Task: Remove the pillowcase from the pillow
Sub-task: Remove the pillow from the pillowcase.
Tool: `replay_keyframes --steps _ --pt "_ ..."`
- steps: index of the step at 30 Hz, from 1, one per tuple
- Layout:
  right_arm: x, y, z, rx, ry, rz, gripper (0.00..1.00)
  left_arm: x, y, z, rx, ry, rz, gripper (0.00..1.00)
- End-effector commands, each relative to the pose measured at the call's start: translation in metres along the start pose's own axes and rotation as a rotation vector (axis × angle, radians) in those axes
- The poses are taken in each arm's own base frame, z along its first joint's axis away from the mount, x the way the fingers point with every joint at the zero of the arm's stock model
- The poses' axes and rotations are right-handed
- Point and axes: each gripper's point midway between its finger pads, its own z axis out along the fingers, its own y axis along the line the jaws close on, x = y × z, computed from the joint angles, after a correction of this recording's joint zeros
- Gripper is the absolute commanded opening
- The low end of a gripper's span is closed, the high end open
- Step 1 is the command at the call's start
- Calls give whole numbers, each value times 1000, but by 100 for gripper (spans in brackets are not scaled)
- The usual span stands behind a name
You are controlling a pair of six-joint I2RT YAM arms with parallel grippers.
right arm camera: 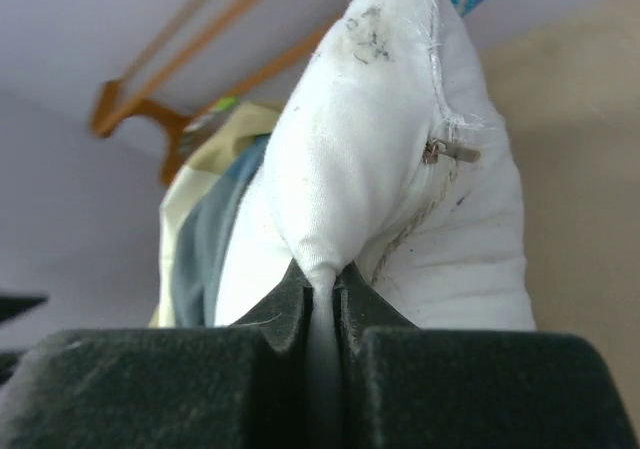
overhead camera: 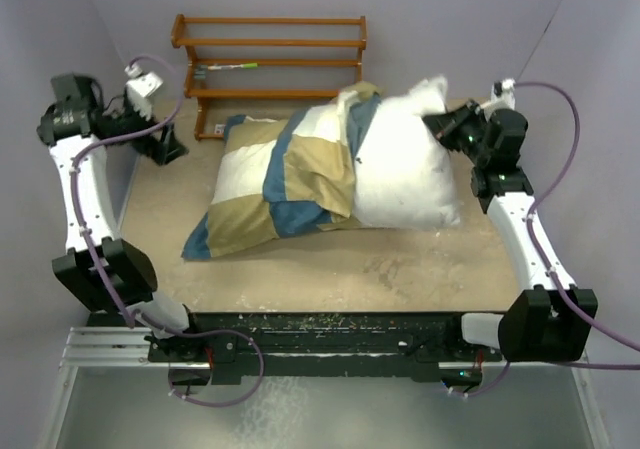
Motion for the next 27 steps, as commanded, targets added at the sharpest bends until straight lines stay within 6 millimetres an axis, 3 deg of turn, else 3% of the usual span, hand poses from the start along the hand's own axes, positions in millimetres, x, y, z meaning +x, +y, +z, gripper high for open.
replay_keyframes --steps 1,5,7,10,13,16,21,27 --pt "-73 185 -46 -539 -220 -316 0 -97 -126 -5 319 -133 71 100" --pt "-101 294 -104 -882 -260 -441 0 -161 -166 -5 319 -247 279 100" --pt "-103 332 -129 -1014 -249 -472 0 -199 -183 -18 323 -333 354 100" --pt "-89 380 -169 -1181 -245 -536 0 -246 -203 -43 318 -459 457 99" --pt "-76 404 -187 -1262 -228 -569 0 -274 -225 -70 334 -564 557 99" --pt "-67 424 -194 -1330 -203 -569 0 -287 -243 -89 372 -640 556 99" --pt "-19 446 -172 -1372 -65 -581 0 -266 -254 -76 454 -591 486 100" --pt "39 430 -133 -1311 59 -614 0 -247 -260 -79 452 -591 441 100"
